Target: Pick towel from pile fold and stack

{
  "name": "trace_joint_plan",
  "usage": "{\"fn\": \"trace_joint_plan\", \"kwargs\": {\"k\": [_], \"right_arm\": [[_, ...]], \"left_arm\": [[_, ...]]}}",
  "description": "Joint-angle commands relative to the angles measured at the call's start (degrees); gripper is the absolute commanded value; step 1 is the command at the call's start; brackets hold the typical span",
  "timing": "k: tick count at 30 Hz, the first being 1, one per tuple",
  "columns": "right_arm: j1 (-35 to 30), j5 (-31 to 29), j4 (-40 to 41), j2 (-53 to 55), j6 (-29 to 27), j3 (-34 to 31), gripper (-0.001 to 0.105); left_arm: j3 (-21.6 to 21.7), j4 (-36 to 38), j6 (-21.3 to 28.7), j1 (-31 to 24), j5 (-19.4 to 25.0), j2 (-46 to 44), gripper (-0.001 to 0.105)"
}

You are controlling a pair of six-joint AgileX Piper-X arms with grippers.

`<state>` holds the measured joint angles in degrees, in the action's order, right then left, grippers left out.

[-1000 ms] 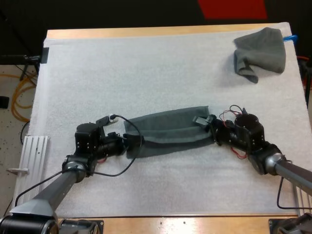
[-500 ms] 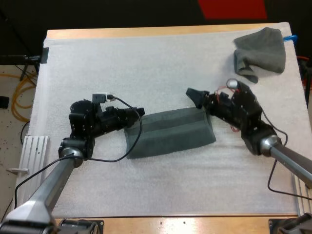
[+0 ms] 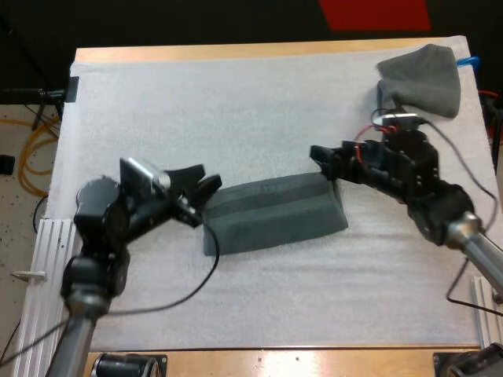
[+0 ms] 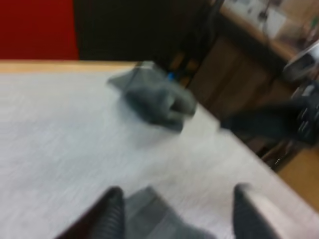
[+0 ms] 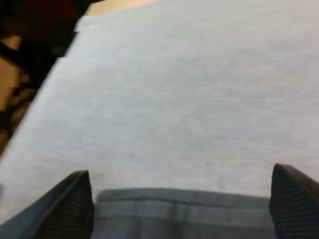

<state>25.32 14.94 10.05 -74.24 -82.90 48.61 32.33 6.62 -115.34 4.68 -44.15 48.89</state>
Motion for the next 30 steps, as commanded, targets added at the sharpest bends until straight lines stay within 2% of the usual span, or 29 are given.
{"fn": "trace_joint_plan", "kwargs": {"k": [1,2,4,6,11,14,18,24,27,30], "right_arm": [[0.0,-1.3,2.6,1.7,-2.3,0.5,0.071],[0.0,-2.5,4.8,3.5,-3.4,0.5,0.071],[0.0,-4.3,7.8,6.2,-4.8,0.5,0.071],[0.0,-5.4,11.3,8.9,-6.2,0.5,0.072],[0.0,-7.7,20.8,15.3,-6.3,0.5,0.071],[0.0,-10.9,26.6,18.0,-6.0,0.5,0.071],[0.0,-12.9,32.1,18.5,-6.0,0.5,0.071],[-1.1,-12.9,31.0,13.5,-5.8,0.5,0.071],[-4.8,-9.0,29.8,8.9,-5.8,0.5,0.071],[-9.8,-1.8,28.2,3.8,-5.8,0.5,0.071]], "left_arm": [[0.6,3.8,2.1,0.0,1.5,-1.6,0.062],[0.8,8.0,3.6,0.0,2.7,-4.0,0.068],[1.6,14.9,4.8,0.0,3.9,-7.4,0.073],[3.1,22.5,6.8,0.0,4.3,-10.1,0.073],[9.6,43.6,12.2,0.0,10.8,-15.8,0.073],[12.4,52.3,13.8,0.0,14.7,-17.7,0.073],[13.0,56.3,13.9,0.0,16.9,-18.8,0.073],[13.0,55.8,13.9,0.0,17.5,-18.8,0.073],[13.0,55.8,13.9,0.0,17.4,-18.8,0.073],[13.0,55.8,13.9,0.0,17.2,-18.8,0.073]]}}
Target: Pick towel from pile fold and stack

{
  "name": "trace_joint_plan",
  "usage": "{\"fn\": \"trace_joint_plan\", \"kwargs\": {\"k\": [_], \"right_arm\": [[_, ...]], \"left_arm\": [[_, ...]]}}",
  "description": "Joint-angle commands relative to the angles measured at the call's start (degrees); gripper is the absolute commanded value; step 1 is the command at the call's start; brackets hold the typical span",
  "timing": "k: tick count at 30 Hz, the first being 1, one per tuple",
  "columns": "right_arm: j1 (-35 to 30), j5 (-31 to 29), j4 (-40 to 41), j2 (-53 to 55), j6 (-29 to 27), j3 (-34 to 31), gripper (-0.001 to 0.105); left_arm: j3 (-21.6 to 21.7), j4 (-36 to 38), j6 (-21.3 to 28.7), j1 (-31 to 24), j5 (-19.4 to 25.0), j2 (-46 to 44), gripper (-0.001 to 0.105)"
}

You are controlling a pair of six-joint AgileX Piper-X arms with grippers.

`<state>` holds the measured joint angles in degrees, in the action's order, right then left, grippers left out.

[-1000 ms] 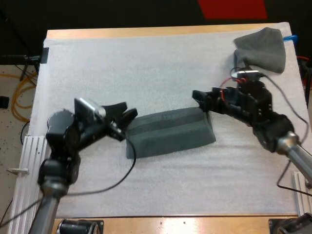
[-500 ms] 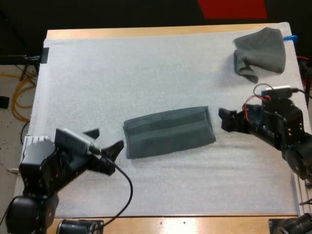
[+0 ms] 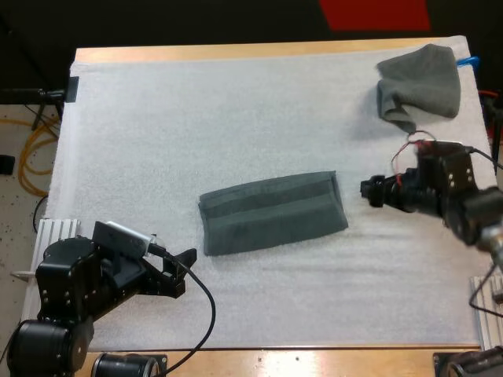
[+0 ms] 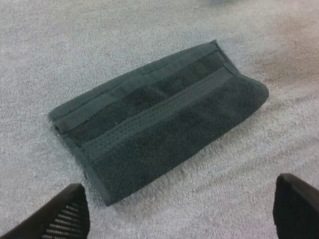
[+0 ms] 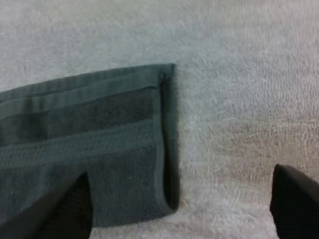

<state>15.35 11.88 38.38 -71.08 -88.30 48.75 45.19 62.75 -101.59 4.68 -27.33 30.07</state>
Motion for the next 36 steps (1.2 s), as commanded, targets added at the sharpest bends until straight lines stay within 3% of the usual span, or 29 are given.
{"fn": "trace_joint_plan", "kwargs": {"k": [1,8,14,24,36], "right_arm": [[-1.7,3.8,-0.7,-1.5,-0.4,0.4,0.071],[-8.9,18.9,-7.2,-14.4,-0.4,0.4,0.071],[-8.5,21.1,-14.6,-20.9,-0.3,0.4,0.071],[-4.1,25.0,-19.0,-25.9,0.3,0.4,0.071],[2.0,28.0,-21.8,-31.2,7.4,2.0,0.071]], "left_arm": [[0.2,-0.3,0.1,0.0,0.0,0.0,0.073],[0.2,-0.3,0.1,0.0,-0.8,0.0,0.073],[0.2,-0.3,-0.1,0.0,-1.2,0.0,0.073],[0.2,-0.2,-0.1,0.0,-1.2,0.0,0.073],[0.2,-0.1,-0.1,0.0,-2.1,0.0,0.073]]}}
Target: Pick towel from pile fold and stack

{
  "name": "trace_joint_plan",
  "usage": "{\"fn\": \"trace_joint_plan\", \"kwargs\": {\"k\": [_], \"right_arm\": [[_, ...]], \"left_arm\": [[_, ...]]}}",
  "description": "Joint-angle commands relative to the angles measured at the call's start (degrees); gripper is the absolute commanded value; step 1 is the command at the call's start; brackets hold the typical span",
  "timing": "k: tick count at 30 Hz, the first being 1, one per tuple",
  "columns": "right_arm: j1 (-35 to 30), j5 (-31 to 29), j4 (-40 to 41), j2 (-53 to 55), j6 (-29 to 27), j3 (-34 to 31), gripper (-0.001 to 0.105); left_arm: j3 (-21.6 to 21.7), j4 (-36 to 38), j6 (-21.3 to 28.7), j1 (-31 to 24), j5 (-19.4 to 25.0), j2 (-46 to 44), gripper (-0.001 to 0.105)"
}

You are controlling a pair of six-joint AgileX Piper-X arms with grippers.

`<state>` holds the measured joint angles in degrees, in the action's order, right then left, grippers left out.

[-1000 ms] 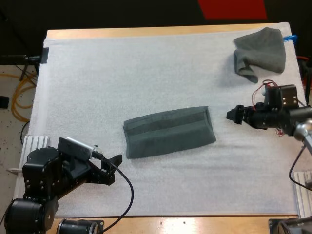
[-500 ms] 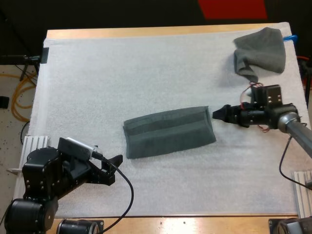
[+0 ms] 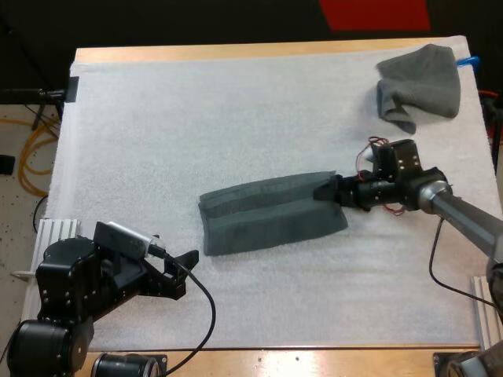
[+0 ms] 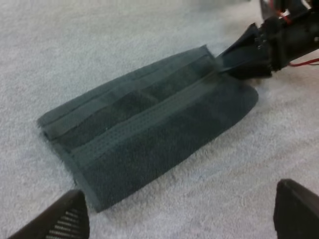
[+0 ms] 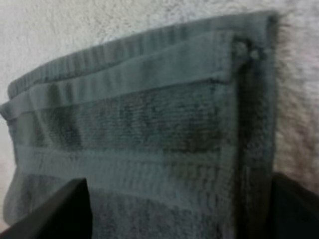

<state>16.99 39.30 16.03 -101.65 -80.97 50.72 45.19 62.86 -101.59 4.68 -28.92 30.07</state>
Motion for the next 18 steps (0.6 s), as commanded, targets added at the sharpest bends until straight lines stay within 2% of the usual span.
{"fn": "trace_joint_plan", "kwargs": {"k": [1,3,6,9,11,15,18], "right_arm": [[0.6,0.7,0.5,-0.7,0.2,0.0,0.071],[0.7,0.7,0.9,-0.7,0.2,0.0,0.069],[0.7,0.3,2.4,-0.7,0.2,0.0,0.051],[0.7,-1.2,4.0,-0.7,0.2,0.0,0.024],[0.7,-1.5,4.1,-0.7,-0.2,0.0,0.002],[0.7,-1.5,4.7,0.1,-0.2,0.0,0.000],[0.7,-4.1,7.0,2.4,-1.9,0.0,0.000]], "left_arm": [[0.2,-0.1,-0.1,0.0,-0.5,0.0,0.073],[0.2,-0.1,-0.1,0.0,-0.5,0.0,0.073],[0.2,-0.1,-0.1,0.0,-0.5,0.0,0.073],[0.2,-0.1,-0.1,0.0,-0.5,0.0,0.073],[0.2,-0.1,-0.1,0.0,-0.5,0.0,0.073],[0.2,-0.1,-0.1,0.0,-0.5,0.0,0.073],[0.2,-0.1,-0.1,0.0,-0.5,0.0,0.073]]}}
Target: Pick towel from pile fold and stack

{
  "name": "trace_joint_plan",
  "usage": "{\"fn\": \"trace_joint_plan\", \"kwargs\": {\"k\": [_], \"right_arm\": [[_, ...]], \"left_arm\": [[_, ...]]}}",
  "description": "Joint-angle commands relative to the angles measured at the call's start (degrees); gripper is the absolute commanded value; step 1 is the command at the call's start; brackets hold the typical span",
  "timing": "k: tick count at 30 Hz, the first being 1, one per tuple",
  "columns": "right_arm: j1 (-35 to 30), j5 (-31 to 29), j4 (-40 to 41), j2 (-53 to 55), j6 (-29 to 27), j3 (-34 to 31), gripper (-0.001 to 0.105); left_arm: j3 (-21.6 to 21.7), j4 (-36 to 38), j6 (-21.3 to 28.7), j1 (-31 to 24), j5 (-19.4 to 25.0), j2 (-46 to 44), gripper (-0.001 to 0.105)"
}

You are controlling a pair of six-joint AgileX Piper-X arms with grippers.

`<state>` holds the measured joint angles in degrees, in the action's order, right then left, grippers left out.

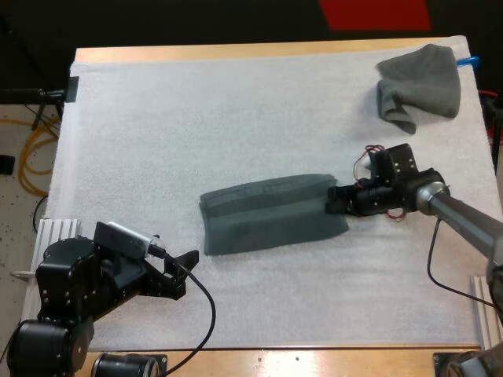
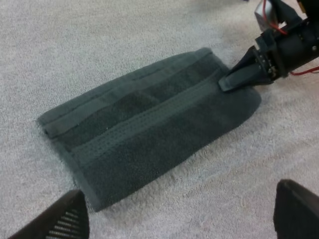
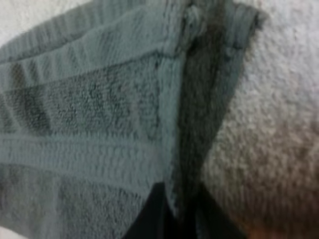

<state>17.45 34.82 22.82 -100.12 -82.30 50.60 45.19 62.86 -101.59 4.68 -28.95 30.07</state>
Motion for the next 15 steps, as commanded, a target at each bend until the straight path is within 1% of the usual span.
{"fn": "trace_joint_plan", "kwargs": {"k": [1,3,5,7,8,9,11,13,14,15], "right_arm": [[0.2,-1.8,1.7,2.1,-1.5,0.1,0.000],[0.2,-6.9,4.4,4.9,-3.5,0.1,0.000],[0.2,-14.4,8.1,8.2,-5.5,0.1,0.000],[0.2,-20.3,11.3,10.8,-7.4,0.1,0.000],[0.2,-24.5,13.3,12.6,-9.0,0.1,0.000],[0.2,-26.9,14.1,13.6,-10.0,0.1,0.000],[0.2,-35.6,17.3,16.5,-13.5,0.1,0.000],[0.2,-41.3,18.7,18.3,-15.3,0.1,0.000],[0.2,-43.3,19.4,19.1,-15.6,0.1,0.000],[0.2,-44.0,19.6,19.6,-15.7,0.1,0.000]], "left_arm": [[0.2,-0.1,-0.1,0.0,-0.4,0.0,0.073],[0.1,-0.1,-0.1,0.0,-0.4,0.0,0.073],[0.1,-0.1,-0.1,0.0,-0.4,0.0,0.073],[0.1,-0.1,-0.1,0.0,-0.4,0.0,0.073],[0.1,-0.1,-0.1,0.0,-0.4,0.0,0.073],[0.1,-0.1,-0.1,0.0,-0.4,0.0,0.073],[0.1,-0.1,-0.1,0.0,-0.4,0.0,0.073],[0.1,-0.1,-0.1,0.0,-0.4,0.0,0.073],[0.1,-0.1,-0.1,0.0,-0.4,0.0,0.073],[0.1,-0.1,-0.1,0.0,-0.4,0.0,0.073]]}}
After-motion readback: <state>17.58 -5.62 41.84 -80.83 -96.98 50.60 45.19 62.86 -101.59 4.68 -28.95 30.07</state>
